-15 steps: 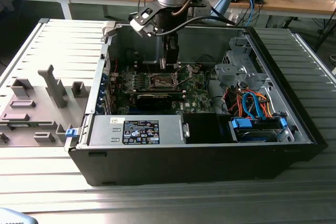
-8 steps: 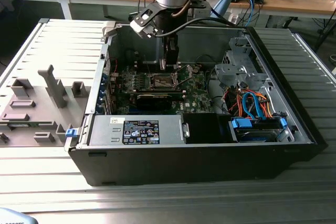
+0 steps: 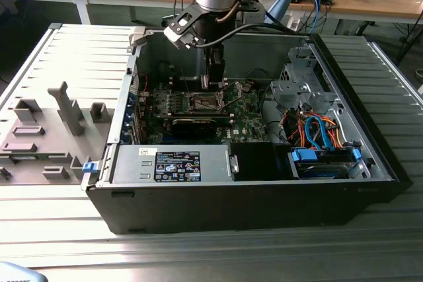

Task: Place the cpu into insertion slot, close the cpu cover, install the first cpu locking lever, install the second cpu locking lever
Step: 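Place the cpu into insertion slot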

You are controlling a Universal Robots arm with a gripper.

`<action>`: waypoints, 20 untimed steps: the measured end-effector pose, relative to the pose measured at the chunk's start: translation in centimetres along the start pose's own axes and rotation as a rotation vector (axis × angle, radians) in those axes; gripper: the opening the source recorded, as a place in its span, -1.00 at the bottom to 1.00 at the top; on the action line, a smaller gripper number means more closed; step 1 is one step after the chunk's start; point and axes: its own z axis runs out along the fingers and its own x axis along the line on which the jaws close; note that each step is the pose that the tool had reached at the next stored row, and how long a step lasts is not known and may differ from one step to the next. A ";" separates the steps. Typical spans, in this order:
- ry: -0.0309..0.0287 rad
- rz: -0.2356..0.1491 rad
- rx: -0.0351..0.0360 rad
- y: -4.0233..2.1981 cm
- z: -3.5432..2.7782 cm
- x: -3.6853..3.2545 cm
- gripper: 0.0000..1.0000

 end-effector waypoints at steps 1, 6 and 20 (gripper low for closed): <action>0.0001 0.000 0.0000 0.00 0.05 0.00 0.09; -0.0001 0.000 0.0001 -0.01 0.23 0.01 0.09; -0.0016 0.000 0.0001 -0.01 0.53 0.01 0.09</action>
